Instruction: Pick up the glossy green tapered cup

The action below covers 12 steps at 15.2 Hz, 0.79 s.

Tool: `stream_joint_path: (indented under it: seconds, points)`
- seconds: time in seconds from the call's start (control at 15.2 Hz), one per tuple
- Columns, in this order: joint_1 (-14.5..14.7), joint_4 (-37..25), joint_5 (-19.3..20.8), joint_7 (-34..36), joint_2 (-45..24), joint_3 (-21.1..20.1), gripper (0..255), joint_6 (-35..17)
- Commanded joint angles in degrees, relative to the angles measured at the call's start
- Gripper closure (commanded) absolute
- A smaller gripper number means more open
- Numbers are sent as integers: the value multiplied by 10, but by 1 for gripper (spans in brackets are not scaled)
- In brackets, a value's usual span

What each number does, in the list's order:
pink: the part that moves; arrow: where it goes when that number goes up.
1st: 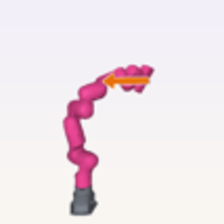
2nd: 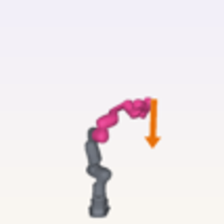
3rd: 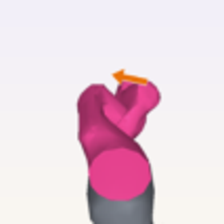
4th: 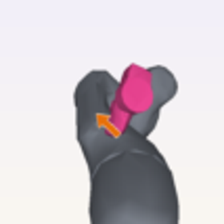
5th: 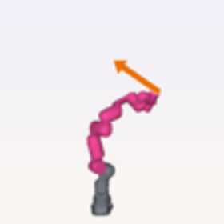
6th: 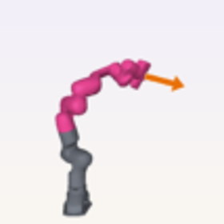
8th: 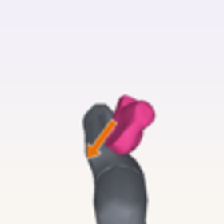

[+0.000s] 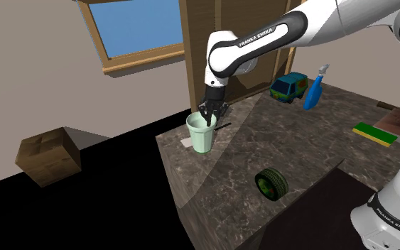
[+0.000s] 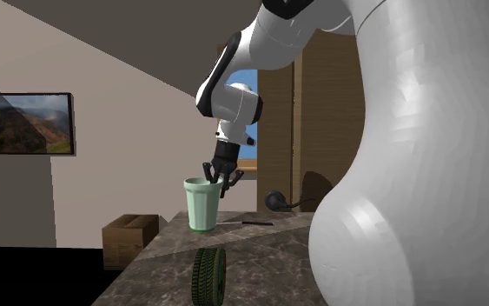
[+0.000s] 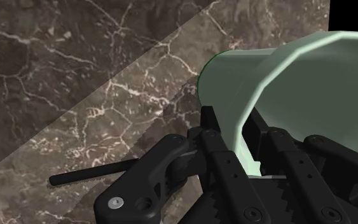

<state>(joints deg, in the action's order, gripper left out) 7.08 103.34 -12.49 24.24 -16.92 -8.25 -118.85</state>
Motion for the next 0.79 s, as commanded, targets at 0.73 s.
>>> stream_joint_path:
  seconds: [0.73]
  points:
    - [-2, -52, 4, 15, 26, 0, 255, 76]
